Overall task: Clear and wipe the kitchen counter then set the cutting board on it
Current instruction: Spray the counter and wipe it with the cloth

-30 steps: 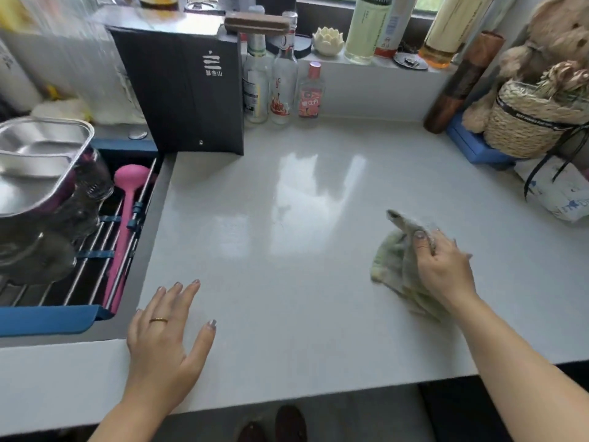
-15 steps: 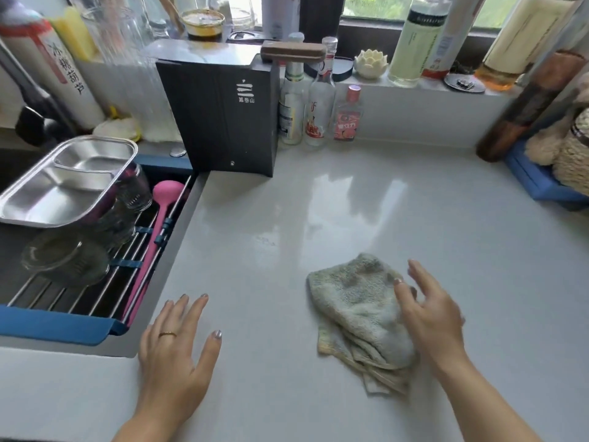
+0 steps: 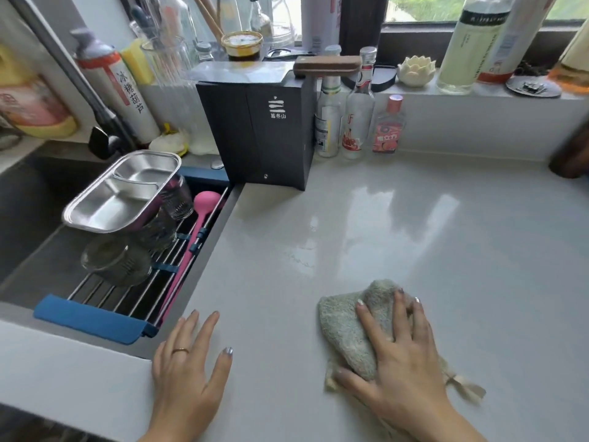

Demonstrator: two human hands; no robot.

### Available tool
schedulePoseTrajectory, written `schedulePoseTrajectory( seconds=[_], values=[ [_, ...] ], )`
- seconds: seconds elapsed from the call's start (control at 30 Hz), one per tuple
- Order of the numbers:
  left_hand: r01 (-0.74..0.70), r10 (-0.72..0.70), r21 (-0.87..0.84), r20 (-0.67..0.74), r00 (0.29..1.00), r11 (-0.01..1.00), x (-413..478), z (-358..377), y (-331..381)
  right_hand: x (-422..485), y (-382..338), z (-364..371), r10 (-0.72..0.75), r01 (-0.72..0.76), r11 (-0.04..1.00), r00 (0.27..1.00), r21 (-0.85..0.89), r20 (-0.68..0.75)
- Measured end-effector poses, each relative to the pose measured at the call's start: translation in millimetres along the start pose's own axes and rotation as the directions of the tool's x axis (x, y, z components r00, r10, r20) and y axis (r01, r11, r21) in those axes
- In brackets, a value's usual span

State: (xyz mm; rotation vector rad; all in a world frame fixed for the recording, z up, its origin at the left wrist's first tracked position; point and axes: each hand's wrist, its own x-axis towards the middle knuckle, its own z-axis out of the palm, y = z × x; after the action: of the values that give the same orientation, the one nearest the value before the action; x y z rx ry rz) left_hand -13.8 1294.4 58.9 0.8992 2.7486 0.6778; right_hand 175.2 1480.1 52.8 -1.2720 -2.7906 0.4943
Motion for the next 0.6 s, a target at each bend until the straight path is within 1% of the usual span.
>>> schedulePoseTrajectory(
  seconds=[0.03,0.07,0.1,0.13,0.2,0.27,0.3,0.33,0.37,0.4,0.47,0.53,0.6],
  values=[
    [0.007,-0.007,0.001,-0.002,1.000,1.000,0.8,-0.5,-0.2,3.2,-3.5,-3.7,0.001,0.001,1.000,0.999,0.030,-0.052],
    [0.012,-0.012,-0.001,-0.005,1.000,1.000,2.1,-0.9,-0.2,7.3,-4.3,-5.4,0.010,0.003,0.996,0.990,0.088,-0.144],
    [0.015,-0.015,-0.007,-0.008,1.000,1.000,3.5,-1.2,-0.3,12.7,-2.1,-7.2,0.036,-0.003,0.990,0.972,0.143,-0.234],
    [0.016,-0.016,-0.015,-0.009,1.000,1.000,5.1,-1.2,-0.5,21.6,3.1,-12.3,0.089,-0.035,0.980,0.958,0.198,-0.272],
    [0.002,-0.003,-0.033,-0.011,1.000,0.999,9.1,-1.6,-1.6,51.1,26.2,-26.3,0.195,-0.114,0.953,0.940,0.280,-0.281],
    [-0.018,0.017,-0.051,-0.015,1.000,0.999,15.4,-2.8,-4.9,90.0,53.5,-42.4,0.350,-0.261,0.911,0.898,0.319,-0.267],
    [-0.022,0.021,-0.059,-0.013,1.000,0.998,19.0,-3.9,-8.0,109.3,60.5,-49.0,0.420,-0.345,0.889,0.876,0.300,-0.236],
    [-0.022,0.022,-0.065,-0.005,1.000,0.998,22.9,-4.8,-11.4,126.8,61.2,-50.6,0.454,-0.407,0.882,0.868,0.238,-0.199],
    [-0.022,0.022,-0.068,0.004,1.000,0.997,25.9,-5.6,-14.6,141.1,54.0,-48.2,0.456,-0.435,0.888,0.875,0.153,-0.160],
    [-0.023,0.024,-0.071,0.012,1.000,0.997,28.9,-6.4,-17.4,153.2,40.3,-42.6,0.432,-0.424,0.902,0.893,0.088,-0.130],
    [-0.027,0.029,-0.075,0.027,0.999,0.997,34.5,-7.6,-21.9,165.1,-4.4,-27.1,0.324,-0.318,0.946,0.939,0.068,-0.112],
    [-0.025,0.029,-0.074,0.048,0.998,0.997,38.9,-9.5,-25.6,155.3,-54.5,-5.8,0.161,-0.152,0.985,0.980,0.080,-0.117],
    [-0.038,0.043,-0.082,0.060,0.997,0.996,42.9,-12.5,-29.5,129.7,-98.6,14.6,-0.039,0.049,0.994,0.994,0.096,-0.107]
  ],
)
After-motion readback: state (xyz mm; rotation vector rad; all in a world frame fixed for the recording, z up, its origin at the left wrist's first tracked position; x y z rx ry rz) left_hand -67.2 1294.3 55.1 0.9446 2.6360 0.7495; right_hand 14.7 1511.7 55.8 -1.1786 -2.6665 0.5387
